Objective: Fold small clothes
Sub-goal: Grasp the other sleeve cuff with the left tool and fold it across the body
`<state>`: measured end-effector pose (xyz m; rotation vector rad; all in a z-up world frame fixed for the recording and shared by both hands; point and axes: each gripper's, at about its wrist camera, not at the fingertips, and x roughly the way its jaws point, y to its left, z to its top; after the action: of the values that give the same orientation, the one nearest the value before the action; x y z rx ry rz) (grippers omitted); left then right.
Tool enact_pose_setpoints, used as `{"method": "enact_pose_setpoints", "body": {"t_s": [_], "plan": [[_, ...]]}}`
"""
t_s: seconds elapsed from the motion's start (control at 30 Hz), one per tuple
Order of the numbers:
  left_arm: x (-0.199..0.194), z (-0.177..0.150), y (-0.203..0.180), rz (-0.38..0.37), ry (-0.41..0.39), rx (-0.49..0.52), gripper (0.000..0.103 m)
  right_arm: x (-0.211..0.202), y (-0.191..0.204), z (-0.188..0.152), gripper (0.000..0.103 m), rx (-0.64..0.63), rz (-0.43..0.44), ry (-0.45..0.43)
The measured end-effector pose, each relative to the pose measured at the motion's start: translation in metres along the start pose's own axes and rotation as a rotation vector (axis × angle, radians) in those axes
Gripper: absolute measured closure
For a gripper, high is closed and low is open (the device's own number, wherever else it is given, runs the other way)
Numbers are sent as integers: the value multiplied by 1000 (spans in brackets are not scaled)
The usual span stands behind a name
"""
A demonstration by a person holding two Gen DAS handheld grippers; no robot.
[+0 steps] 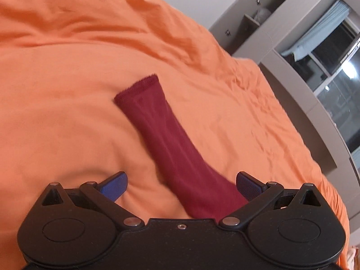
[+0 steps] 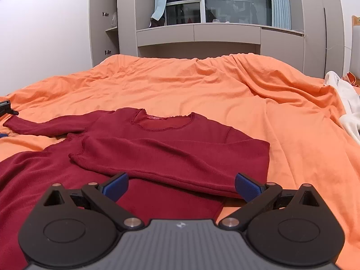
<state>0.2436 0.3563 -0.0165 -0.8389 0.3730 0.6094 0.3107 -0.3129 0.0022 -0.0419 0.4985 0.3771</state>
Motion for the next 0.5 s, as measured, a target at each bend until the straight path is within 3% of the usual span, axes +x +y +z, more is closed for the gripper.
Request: {"method": "enact_pose_setpoints", "body": {"t_s": [0.07, 0.17, 0.4, 0.5], "plan": [[2, -1, -4, 10, -28, 17, 3, 2, 2, -1, 0, -8, 2, 7], [3, -1, -8, 22, -70, 44, 23, 3, 4, -2, 0, -18, 4, 11], [10, 5, 10, 73, -109, -68, 95, 2, 2, -2, 0, -16, 10, 10], [6, 6, 9, 56, -147, -61, 98, 1, 1, -2, 0, -19, 13, 8]]}}
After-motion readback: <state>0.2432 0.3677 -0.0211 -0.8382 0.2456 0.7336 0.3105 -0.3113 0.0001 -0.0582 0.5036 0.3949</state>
